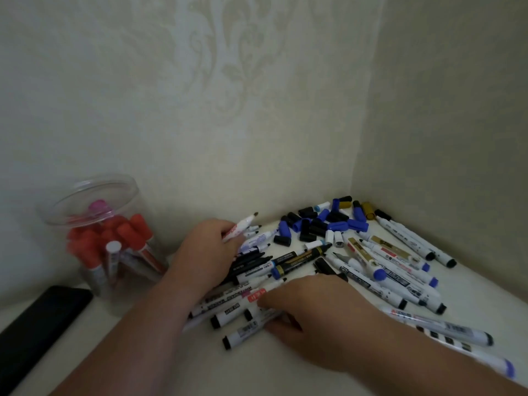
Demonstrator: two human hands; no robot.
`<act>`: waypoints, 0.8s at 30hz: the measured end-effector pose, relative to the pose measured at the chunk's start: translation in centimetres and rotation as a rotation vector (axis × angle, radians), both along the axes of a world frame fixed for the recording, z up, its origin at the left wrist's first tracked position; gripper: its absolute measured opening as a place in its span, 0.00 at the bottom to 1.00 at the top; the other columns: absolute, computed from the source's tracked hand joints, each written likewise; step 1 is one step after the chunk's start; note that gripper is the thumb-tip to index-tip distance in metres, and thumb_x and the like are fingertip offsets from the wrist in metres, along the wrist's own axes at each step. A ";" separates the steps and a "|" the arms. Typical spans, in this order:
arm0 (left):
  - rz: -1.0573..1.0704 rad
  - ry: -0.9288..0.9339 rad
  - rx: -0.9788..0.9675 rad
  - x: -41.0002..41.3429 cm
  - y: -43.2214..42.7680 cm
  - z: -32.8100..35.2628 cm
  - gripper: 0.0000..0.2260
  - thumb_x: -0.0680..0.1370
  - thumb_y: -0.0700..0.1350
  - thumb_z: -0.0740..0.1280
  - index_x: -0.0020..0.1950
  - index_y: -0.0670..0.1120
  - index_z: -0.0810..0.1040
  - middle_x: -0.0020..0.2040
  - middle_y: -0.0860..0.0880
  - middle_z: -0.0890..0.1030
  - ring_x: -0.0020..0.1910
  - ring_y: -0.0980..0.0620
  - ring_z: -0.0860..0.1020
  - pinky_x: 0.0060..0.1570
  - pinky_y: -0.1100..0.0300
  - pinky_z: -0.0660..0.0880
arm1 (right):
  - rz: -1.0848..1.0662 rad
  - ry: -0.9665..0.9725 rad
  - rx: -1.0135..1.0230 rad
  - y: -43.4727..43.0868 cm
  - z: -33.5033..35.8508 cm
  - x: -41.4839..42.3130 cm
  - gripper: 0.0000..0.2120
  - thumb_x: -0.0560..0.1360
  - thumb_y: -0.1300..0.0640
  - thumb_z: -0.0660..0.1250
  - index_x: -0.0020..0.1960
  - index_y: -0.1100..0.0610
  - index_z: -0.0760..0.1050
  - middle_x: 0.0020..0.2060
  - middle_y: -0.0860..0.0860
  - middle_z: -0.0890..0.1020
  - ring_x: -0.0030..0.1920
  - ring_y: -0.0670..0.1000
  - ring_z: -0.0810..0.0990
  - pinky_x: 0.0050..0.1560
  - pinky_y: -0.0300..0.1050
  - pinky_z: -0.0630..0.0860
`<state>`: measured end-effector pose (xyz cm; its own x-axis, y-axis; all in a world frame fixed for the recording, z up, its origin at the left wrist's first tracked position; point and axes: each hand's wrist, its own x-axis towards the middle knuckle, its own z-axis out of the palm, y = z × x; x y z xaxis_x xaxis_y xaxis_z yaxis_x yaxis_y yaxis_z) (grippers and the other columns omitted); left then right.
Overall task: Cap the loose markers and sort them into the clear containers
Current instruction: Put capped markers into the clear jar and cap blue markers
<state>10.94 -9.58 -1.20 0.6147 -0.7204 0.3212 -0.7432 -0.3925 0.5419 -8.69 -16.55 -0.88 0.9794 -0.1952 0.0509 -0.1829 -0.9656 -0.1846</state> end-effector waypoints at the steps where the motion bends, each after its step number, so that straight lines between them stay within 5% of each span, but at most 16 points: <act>1: -0.004 0.016 -0.074 0.0 0.1 0.2 0.09 0.81 0.50 0.66 0.46 0.47 0.81 0.38 0.47 0.81 0.37 0.48 0.79 0.36 0.56 0.71 | 0.007 -0.006 -0.006 0.0 -0.1 0.1 0.14 0.81 0.42 0.57 0.62 0.45 0.73 0.49 0.46 0.81 0.48 0.50 0.79 0.52 0.51 0.78; 5: -0.060 0.391 -0.507 -0.6 0.1 1.0 0.09 0.84 0.54 0.58 0.52 0.60 0.78 0.37 0.50 0.83 0.31 0.51 0.78 0.33 0.53 0.76 | 0.031 -0.019 -0.024 -0.3 -0.5 0.4 0.15 0.82 0.43 0.55 0.62 0.46 0.75 0.51 0.46 0.82 0.50 0.49 0.80 0.53 0.50 0.78; 7: -0.127 0.857 -0.674 -0.8 0.0 1.7 0.11 0.85 0.56 0.57 0.59 0.56 0.77 0.32 0.47 0.77 0.24 0.50 0.68 0.22 0.61 0.66 | 0.032 -0.014 -0.006 -0.3 -0.4 0.4 0.15 0.82 0.43 0.55 0.65 0.44 0.74 0.54 0.44 0.82 0.53 0.47 0.79 0.56 0.48 0.77; 9: -0.268 1.324 -0.737 -0.8 0.6 2.7 0.18 0.83 0.60 0.56 0.63 0.50 0.75 0.30 0.47 0.69 0.21 0.55 0.60 0.22 0.67 0.54 | 0.031 -0.018 0.022 -0.3 -0.2 0.3 0.16 0.82 0.42 0.56 0.67 0.39 0.72 0.57 0.42 0.81 0.56 0.44 0.78 0.58 0.46 0.76; 11: -0.399 1.514 -0.718 -0.9 1.2 3.0 0.22 0.82 0.63 0.54 0.63 0.48 0.73 0.31 0.48 0.67 0.22 0.55 0.60 0.24 0.66 0.51 | 0.022 -0.023 0.034 -0.2 -0.1 0.3 0.17 0.82 0.40 0.56 0.69 0.37 0.70 0.59 0.39 0.80 0.57 0.42 0.77 0.60 0.42 0.74; 15: -0.459 1.536 -0.716 -1.3 1.3 2.9 0.20 0.80 0.57 0.57 0.63 0.43 0.72 0.35 0.45 0.71 0.28 0.51 0.66 0.27 0.61 0.56 | 0.004 -0.006 0.032 0.0 -0.1 0.4 0.17 0.81 0.39 0.56 0.69 0.37 0.70 0.60 0.38 0.79 0.58 0.41 0.77 0.60 0.41 0.74; 18: -0.424 1.513 -0.680 -1.8 1.1 2.9 0.16 0.79 0.51 0.58 0.60 0.42 0.75 0.40 0.42 0.79 0.33 0.47 0.76 0.29 0.59 0.70 | -0.001 -0.012 0.010 0.0 0.0 0.3 0.16 0.81 0.40 0.57 0.66 0.39 0.72 0.57 0.40 0.80 0.55 0.42 0.78 0.58 0.42 0.75; 21: -0.425 1.483 -0.634 -2.4 0.9 2.5 0.15 0.84 0.49 0.54 0.60 0.41 0.75 0.51 0.38 0.84 0.46 0.41 0.84 0.40 0.49 0.83 | -0.004 -0.011 -0.006 0.2 0.0 0.2 0.13 0.81 0.41 0.57 0.59 0.44 0.74 0.50 0.42 0.81 0.48 0.44 0.78 0.53 0.43 0.76; 24: -0.448 1.461 -0.610 -2.8 0.8 2.1 0.15 0.85 0.49 0.55 0.62 0.39 0.72 0.58 0.33 0.82 0.55 0.36 0.83 0.52 0.43 0.82 | 0.000 0.000 -0.025 0.3 0.0 0.1 0.11 0.80 0.42 0.57 0.52 0.47 0.73 0.45 0.45 0.80 0.43 0.45 0.77 0.50 0.45 0.75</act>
<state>8.09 -8.77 0.89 0.4233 -0.9057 -0.0224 0.5164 0.2209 0.8274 -8.62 -16.22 -0.87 0.9794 -0.1940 0.0555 -0.1830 -0.9699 -0.1604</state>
